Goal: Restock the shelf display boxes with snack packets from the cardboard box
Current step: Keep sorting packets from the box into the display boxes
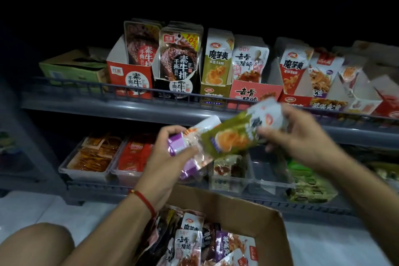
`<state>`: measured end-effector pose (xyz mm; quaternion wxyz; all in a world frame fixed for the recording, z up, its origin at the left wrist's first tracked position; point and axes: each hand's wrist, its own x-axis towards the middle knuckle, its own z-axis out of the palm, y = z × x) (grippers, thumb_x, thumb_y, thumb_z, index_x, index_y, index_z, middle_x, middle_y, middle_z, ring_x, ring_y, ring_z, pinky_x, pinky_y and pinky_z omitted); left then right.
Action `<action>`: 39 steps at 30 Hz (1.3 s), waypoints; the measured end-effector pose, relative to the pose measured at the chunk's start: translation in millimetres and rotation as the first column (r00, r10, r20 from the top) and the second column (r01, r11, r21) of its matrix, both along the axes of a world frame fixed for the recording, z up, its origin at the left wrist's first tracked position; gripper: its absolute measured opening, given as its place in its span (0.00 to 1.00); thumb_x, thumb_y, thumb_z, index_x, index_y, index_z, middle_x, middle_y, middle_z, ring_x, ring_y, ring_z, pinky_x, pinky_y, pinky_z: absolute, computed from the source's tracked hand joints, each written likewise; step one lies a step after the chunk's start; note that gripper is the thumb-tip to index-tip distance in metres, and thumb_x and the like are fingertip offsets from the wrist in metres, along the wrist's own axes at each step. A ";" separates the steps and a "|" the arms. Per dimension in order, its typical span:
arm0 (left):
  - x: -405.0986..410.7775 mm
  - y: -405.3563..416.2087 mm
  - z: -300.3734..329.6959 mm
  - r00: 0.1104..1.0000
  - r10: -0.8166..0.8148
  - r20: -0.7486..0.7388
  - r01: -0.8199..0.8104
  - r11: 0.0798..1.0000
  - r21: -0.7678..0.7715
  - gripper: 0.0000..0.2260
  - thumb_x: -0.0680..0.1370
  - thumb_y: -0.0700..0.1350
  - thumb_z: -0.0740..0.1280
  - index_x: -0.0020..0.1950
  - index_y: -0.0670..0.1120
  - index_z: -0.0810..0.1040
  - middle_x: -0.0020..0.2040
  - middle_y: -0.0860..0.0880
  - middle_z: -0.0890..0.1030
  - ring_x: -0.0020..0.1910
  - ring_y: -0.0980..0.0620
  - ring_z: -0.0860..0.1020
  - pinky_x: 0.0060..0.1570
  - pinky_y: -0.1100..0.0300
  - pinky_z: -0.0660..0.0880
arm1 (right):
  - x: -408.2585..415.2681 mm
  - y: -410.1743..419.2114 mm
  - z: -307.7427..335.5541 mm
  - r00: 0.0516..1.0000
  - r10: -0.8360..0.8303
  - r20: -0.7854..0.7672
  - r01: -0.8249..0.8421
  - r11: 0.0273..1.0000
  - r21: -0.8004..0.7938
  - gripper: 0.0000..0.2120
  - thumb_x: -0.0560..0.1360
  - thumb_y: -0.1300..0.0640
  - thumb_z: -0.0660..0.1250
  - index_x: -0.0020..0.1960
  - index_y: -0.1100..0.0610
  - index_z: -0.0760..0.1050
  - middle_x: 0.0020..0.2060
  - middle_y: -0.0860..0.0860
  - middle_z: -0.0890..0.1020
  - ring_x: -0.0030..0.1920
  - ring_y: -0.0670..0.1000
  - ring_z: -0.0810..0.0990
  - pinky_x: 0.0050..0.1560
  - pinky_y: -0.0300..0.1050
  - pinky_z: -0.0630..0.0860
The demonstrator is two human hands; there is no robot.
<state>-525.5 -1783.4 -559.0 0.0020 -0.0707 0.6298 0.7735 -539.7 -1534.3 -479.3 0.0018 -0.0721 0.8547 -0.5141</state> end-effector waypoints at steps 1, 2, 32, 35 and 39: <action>-3.3 -6.6 3.5 0.998 0.054 -0.012 -0.054 0.998 0.019 0.19 0.76 0.30 0.71 0.60 0.49 0.75 0.54 0.45 0.84 0.45 0.49 0.87 0.40 0.48 0.85 | -7.9 -1.9 20.4 0.997 0.016 -0.080 -0.014 1.000 0.025 0.13 0.76 0.63 0.70 0.58 0.52 0.76 0.48 0.47 0.86 0.44 0.45 0.86 0.40 0.39 0.83; -5.9 -12.7 5.8 0.995 0.093 -0.019 -0.093 0.995 0.026 0.19 0.76 0.29 0.71 0.60 0.49 0.75 0.54 0.46 0.84 0.47 0.49 0.86 0.41 0.48 0.85 | -16.2 -5.4 40.4 0.985 0.021 -0.171 -0.012 0.998 0.056 0.11 0.76 0.63 0.70 0.57 0.53 0.76 0.46 0.46 0.86 0.45 0.43 0.86 0.41 0.37 0.82; -11.9 -43.9 13.0 0.985 0.171 -0.017 -0.171 0.985 0.007 0.26 0.72 0.23 0.69 0.58 0.52 0.76 0.48 0.52 0.85 0.43 0.58 0.86 0.43 0.49 0.85 | -177.6 -98.6 70.3 0.712 0.282 -0.644 0.576 0.290 0.764 0.28 0.77 0.54 0.73 0.71 0.63 0.67 0.63 0.62 0.74 0.61 0.64 0.75 0.49 0.58 0.76; -10.6 -42.8 14.9 0.985 0.173 -0.021 -0.173 0.985 0.025 0.25 0.73 0.25 0.71 0.60 0.51 0.74 0.51 0.51 0.84 0.44 0.59 0.85 0.41 0.52 0.85 | -171.6 -100.1 69.9 0.666 0.310 -0.678 0.597 0.324 0.734 0.27 0.77 0.57 0.72 0.72 0.61 0.67 0.63 0.61 0.73 0.61 0.63 0.75 0.51 0.57 0.75; -11.3 -43.5 17.2 0.984 0.179 -0.024 -0.175 0.978 0.118 0.26 0.73 0.25 0.71 0.63 0.50 0.74 0.53 0.48 0.84 0.48 0.52 0.86 0.44 0.50 0.85 | -130.5 -103.0 72.7 0.591 0.575 -0.566 0.272 0.519 0.810 0.20 0.77 0.62 0.69 0.69 0.54 0.73 0.64 0.55 0.75 0.62 0.57 0.76 0.56 0.55 0.79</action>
